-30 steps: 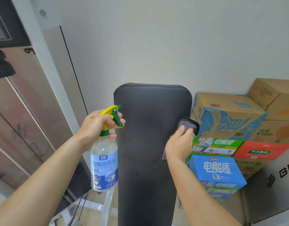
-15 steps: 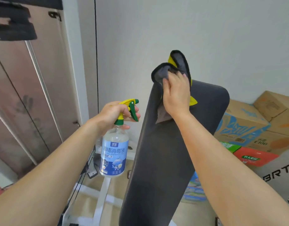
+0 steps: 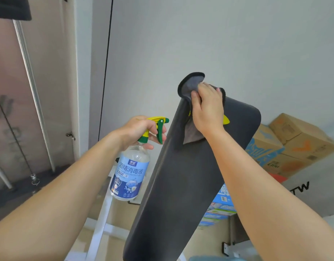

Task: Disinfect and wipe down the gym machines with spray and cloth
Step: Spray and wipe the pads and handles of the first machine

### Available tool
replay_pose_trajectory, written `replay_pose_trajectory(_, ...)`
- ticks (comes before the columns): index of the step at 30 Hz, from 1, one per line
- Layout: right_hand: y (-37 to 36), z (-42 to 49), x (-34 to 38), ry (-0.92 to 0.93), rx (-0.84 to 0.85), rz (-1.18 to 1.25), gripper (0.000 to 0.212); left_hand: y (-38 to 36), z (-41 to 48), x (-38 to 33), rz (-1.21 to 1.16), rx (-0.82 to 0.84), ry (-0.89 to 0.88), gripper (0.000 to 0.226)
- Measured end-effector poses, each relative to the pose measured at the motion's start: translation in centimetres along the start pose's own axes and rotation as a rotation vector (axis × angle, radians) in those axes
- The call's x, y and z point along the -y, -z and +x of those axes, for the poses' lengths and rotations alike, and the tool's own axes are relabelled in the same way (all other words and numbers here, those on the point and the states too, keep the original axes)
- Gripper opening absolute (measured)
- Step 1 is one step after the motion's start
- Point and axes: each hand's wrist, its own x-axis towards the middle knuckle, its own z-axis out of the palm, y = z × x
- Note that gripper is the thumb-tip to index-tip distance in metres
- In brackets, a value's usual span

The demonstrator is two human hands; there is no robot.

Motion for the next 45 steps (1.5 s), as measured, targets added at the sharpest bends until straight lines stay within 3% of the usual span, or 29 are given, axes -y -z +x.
replay_pose_trajectory(5, -0.6, 0.5, 1.0, 0.277, 0.139, -0.334, 0.028, 1.3, -0.3, 0.5, -0.057, 0.001, 0.004, 0.032)
replay_pose_trajectory(8, -2.0, -1.2, 2.4, 0.455, 0.244, -0.544, 0.022, 3.0, -1.1, 0.7, -0.095, -0.043, -0.009, 0.036)
replay_pose_trajectory(12, -4.4, -9.5, 2.3, 0.672, 0.632, -0.616, 0.019, 4.6, -2.1, 0.6, -0.02, -0.047, -0.011, 0.038)
replay_pose_trajectory(14, -4.6, -10.3, 1.7, 0.756, 0.702, -0.634, 0.022, 4.8, -2.4, 0.7, 0.01, -0.042, -0.005, 0.037)
replay_pose_trajectory(18, -2.9, -3.5, 1.3, 0.761, 0.36, -0.615, 0.029, 4.8, -2.9, 0.8, -0.004, -0.047, -0.015, 0.037)
replay_pose_trajectory(20, -2.0, -0.7, 1.3, 0.67, 0.289, -0.659, 0.03, 4.7, -3.1, 0.9, -0.034, -0.057, -0.027, 0.037)
replay_pose_trajectory(24, -3.5, -3.2, 2.9, 0.538, 0.335, -0.702, 0.025, 4.8, -3.7, 1.6, -0.069, -0.066, -0.034, 0.038)
replay_pose_trajectory(28, -5.9, -12.1, 3.5, 0.655, 0.662, -0.742, 0.035, 4.9, -4.2, 2.6, -0.078, -0.058, -0.027, 0.038)
replay_pose_trajectory(32, -6.4, -13.9, 3.6, 0.782, 0.807, -0.772, 0.034, 3.9, -4.7, 3.2, -0.078, -0.08, -0.037, 0.036)
replay_pose_trajectory(34, -5.6, -12.0, 3.6, 0.802, 0.764, -0.749, 0.033, 3.4, -5.1, 3.3, -0.086, -0.09, -0.045, 0.036)
replay_pose_trajectory(40, -1.8, -1.9, 2.2, 0.62, 0.321, -0.739, 0.033, 2.9, -6.1, 2.4, -0.089, -0.089, -0.067, 0.038)
replay_pose_trajectory(43, -1.9, -1.6, 2.4, 0.529, 0.282, -0.787, 0.038, 2.8, -6.4, 2.7, -0.093, -0.103, -0.072, 0.037)
replay_pose_trajectory(45, -2.9, -4.1, 3.0, 0.543, 0.397, -0.783, 0.043, 2.7, -6.5, 3.5, -0.105, -0.108, -0.07, 0.037)
